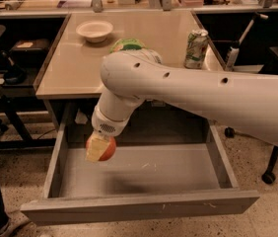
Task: Pick apple from top drawer and place on counter
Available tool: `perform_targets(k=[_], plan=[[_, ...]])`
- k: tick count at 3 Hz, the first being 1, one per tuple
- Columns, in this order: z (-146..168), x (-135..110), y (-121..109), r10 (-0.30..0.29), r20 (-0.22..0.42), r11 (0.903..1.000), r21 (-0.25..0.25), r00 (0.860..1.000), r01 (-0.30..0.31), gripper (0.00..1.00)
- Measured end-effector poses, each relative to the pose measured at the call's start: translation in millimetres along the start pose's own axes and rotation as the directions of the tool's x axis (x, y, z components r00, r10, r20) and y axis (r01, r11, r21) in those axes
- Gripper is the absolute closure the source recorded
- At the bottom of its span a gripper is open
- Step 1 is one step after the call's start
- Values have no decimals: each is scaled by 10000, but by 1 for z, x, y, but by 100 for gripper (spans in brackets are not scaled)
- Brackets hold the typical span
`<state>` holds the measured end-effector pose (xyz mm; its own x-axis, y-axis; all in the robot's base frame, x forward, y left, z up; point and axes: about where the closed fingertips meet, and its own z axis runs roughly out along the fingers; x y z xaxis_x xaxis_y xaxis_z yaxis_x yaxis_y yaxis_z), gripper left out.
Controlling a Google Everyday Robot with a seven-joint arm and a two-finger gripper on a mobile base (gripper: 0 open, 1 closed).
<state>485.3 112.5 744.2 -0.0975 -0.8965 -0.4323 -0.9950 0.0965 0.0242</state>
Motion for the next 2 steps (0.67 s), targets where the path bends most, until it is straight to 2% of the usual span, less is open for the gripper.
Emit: perform_targets(k=[1, 2], plan=[[-28, -27, -9, -537, -15, 9982, 262, 9986, 538, 100], [-65, -61, -28, -971, 101, 9939, 544, 9952, 964, 100]])
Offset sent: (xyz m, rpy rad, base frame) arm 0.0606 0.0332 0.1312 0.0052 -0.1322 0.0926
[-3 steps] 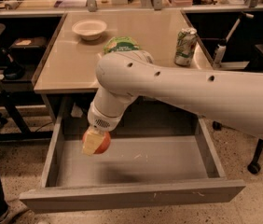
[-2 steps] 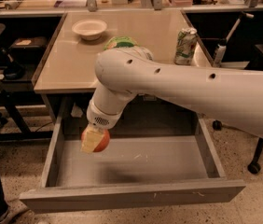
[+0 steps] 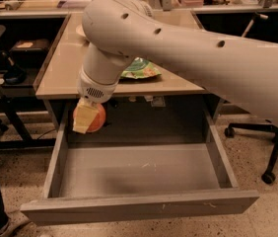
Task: Pick apple from top drawer and place on counter
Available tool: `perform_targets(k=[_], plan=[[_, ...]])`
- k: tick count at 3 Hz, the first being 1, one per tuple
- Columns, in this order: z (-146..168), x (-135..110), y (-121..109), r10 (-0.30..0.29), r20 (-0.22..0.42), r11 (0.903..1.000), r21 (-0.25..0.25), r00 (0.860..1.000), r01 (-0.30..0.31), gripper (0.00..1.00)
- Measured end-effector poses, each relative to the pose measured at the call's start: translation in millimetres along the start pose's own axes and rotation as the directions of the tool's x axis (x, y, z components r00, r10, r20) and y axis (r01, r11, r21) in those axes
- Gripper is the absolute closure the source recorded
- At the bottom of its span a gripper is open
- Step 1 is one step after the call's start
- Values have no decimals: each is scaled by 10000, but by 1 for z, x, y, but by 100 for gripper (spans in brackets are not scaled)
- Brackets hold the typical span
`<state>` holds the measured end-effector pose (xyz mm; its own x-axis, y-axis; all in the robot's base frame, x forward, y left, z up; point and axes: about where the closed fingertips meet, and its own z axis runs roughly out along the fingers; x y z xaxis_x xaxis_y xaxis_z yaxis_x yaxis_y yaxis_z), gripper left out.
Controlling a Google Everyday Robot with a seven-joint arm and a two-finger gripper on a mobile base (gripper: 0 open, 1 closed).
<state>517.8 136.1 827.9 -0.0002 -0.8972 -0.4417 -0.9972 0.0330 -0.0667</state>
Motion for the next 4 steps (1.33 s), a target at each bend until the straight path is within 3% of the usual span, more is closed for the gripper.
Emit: perform_targets(k=[1, 2, 3, 4], plan=[[0, 0, 0, -2, 1, 10000, 6, 10000, 2, 100], [-27, -13, -15, -194, 108, 9979, 612, 9998, 187, 100], [-64, -28, -42, -469, 314, 9909, 1275, 9984, 425, 100], [-81, -40, -76, -718, 791, 9853, 1603, 9943, 584, 100]])
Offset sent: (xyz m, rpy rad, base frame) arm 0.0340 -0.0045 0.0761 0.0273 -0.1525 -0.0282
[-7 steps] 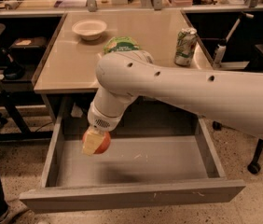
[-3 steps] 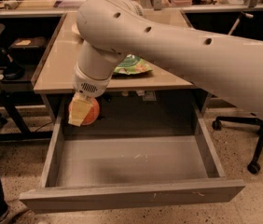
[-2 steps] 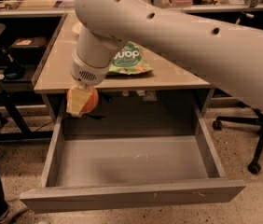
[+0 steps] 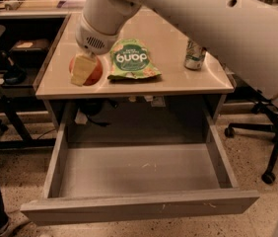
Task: Pick apple from top drawer and place on counter
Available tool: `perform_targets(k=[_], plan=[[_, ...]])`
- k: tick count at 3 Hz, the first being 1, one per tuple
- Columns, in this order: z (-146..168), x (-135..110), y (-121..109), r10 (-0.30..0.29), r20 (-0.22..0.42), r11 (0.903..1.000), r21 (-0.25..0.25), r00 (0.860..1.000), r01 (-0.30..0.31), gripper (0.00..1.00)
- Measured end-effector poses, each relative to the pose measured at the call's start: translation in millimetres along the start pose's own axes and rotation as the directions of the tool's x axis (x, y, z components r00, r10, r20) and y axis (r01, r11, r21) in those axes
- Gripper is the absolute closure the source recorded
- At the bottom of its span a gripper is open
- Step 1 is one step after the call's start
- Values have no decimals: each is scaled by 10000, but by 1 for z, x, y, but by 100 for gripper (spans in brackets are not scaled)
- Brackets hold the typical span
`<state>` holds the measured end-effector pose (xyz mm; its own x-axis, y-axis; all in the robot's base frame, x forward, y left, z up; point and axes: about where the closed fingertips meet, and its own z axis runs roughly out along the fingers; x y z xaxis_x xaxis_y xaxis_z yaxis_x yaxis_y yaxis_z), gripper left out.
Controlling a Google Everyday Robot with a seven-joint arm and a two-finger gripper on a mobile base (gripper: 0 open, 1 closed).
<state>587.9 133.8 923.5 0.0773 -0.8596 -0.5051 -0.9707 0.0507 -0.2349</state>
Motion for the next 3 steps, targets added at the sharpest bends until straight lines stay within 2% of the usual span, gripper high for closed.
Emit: perform_targets(k=[1, 2, 3], plan=[[8, -3, -37, 46, 449, 10000, -63, 9990, -43, 100], [29, -7, -69, 112, 757, 9992, -383, 9971, -83, 100], [55, -13, -92, 123, 899, 9965, -840, 9959, -47, 100]])
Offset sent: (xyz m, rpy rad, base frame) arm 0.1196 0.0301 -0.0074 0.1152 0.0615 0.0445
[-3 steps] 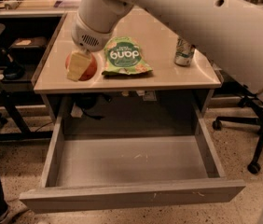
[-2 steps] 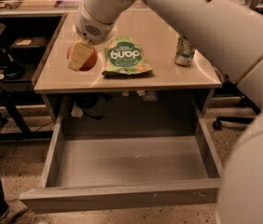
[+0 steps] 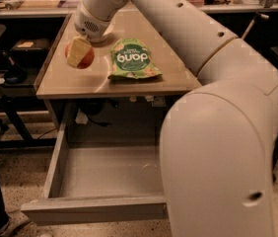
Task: Pick apple from top drawer and place on counter
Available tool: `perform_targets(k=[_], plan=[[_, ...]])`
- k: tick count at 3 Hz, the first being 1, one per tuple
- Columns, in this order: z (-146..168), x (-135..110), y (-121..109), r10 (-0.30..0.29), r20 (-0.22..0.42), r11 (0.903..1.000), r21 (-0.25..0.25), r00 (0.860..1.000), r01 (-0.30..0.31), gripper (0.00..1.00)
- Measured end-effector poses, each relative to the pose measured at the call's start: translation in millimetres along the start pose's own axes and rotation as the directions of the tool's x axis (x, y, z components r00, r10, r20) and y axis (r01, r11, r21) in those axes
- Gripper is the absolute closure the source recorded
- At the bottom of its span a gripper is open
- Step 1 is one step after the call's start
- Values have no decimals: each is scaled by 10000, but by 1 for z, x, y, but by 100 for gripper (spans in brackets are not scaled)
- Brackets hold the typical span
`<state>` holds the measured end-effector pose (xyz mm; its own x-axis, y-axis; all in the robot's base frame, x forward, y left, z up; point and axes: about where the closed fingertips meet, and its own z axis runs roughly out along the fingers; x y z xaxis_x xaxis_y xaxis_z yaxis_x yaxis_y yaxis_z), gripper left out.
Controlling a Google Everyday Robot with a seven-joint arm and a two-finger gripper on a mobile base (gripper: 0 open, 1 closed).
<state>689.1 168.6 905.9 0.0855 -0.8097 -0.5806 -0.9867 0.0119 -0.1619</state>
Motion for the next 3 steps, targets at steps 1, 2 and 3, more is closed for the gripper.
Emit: perform_targets(k=[1, 2, 3], plan=[[27, -10, -17, -127, 52, 9988, -476, 9999, 129, 100], [51, -26, -24, -389, 53, 9953, -889, 9992, 392, 100], [74, -37, -26, -605, 11, 9903, -1256, 9982, 601, 100]])
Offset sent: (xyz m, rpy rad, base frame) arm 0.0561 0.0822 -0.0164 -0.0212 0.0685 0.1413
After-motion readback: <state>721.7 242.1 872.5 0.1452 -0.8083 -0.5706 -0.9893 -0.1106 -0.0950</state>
